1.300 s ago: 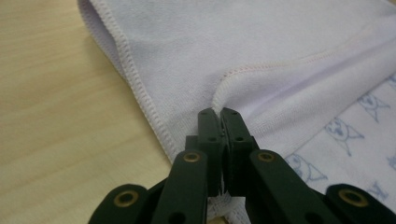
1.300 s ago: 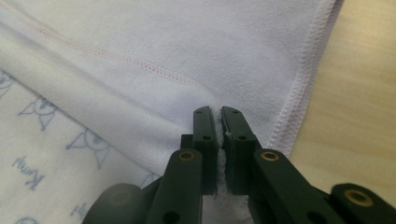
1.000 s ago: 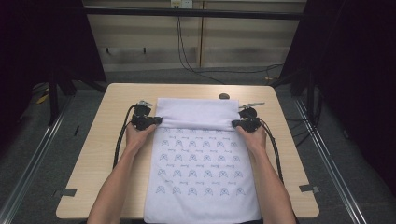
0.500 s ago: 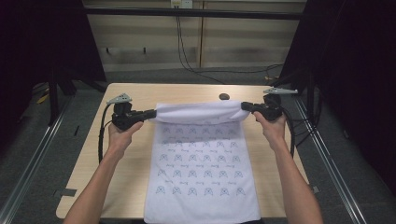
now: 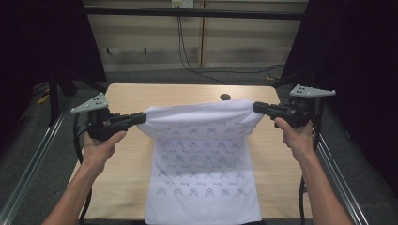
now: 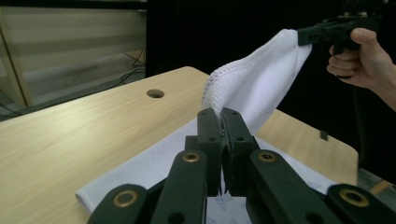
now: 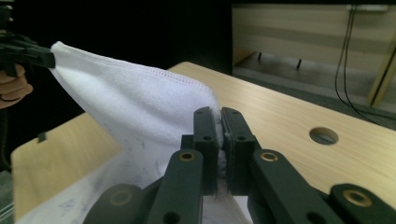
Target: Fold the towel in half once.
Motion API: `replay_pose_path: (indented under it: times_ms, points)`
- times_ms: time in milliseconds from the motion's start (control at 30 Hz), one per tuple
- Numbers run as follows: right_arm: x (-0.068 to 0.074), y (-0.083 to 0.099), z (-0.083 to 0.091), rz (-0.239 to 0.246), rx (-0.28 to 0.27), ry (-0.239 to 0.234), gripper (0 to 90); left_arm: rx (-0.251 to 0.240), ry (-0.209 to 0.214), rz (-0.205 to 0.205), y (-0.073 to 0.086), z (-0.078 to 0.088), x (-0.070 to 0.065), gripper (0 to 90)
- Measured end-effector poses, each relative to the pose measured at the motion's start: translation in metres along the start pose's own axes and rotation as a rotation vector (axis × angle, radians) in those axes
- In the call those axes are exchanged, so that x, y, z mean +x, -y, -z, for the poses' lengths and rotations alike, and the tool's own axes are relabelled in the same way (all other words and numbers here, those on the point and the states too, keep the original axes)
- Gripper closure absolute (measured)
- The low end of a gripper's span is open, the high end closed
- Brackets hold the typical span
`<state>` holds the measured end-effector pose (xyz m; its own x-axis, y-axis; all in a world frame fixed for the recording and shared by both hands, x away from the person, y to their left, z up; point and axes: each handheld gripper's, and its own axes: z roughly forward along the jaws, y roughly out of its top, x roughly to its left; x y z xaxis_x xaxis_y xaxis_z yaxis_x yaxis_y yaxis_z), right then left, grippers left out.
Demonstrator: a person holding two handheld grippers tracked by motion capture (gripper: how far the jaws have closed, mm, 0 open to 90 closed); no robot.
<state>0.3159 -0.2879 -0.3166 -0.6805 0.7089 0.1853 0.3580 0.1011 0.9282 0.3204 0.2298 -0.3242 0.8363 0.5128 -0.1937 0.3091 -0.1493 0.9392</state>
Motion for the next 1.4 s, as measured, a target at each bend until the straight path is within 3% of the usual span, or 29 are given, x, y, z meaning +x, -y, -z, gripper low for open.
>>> replay_pose_path:
  times_ms: [100,200,333,433,567,633,733,767,900,967,1000,1067,1200,1300,1367,1400]
  points:
    - [0.016,0.001,0.014,0.025,-0.024,-0.028,85.5,-0.010,0.016,-0.007,0.002,0.010,-0.013,87.7]
    - [0.026,0.016,0.024,0.024,-0.018,-0.044,85.5,0.017,0.040,-0.002,0.020,0.010,-0.023,87.6]
    - [0.033,0.052,0.033,0.014,0.042,-0.043,85.4,0.053,0.064,0.014,0.049,0.007,-0.029,87.5]
    - [0.034,0.077,0.035,-0.016,0.072,-0.056,85.3,0.116,0.063,0.014,0.072,0.000,-0.030,87.2]
    - [0.039,0.111,0.033,-0.024,0.141,-0.067,85.2,0.188,0.087,0.054,0.106,-0.009,-0.031,87.1]
    - [0.042,0.126,0.033,-0.027,0.175,-0.082,85.0,0.224,0.109,0.065,0.121,-0.008,-0.034,86.8]
    - [0.048,0.145,0.040,-0.030,0.220,-0.114,84.0,0.252,0.209,0.050,0.140,-0.004,-0.038,83.2]
    - [0.050,0.151,0.041,-0.027,0.245,-0.139,83.5,0.275,0.215,0.039,0.144,-0.003,-0.039,83.3]
    - [0.057,0.173,0.043,-0.035,0.331,-0.188,82.2,0.335,0.245,0.032,0.158,-0.002,-0.044,84.8]
    - [0.061,0.181,0.043,-0.035,0.367,-0.212,81.6,0.377,0.296,0.009,0.164,-0.005,-0.048,83.9]
    - [0.064,0.185,0.043,-0.017,0.387,-0.227,81.1,0.407,0.332,-0.007,0.164,-0.008,-0.050,82.6]
    - [0.069,0.189,0.043,0.031,0.433,-0.215,80.6,0.440,0.343,-0.024,0.164,-0.013,-0.053,83.4]
    - [0.078,0.198,0.043,0.053,0.497,-0.261,78.9,0.487,0.388,-0.047,0.167,-0.016,-0.057,84.4]
    - [0.084,0.205,0.048,0.065,0.529,-0.276,75.5,0.547,0.452,-0.061,0.168,-0.016,-0.060,84.2]
    - [0.086,0.207,0.053,0.067,0.532,-0.290,72.4,0.593,0.472,-0.074,0.170,-0.016,-0.059,82.5]
    - [0.086,0.207,0.055,0.075,0.526,-0.285,70.9,0.601,0.481,-0.061,0.170,-0.016,-0.059,81.6]
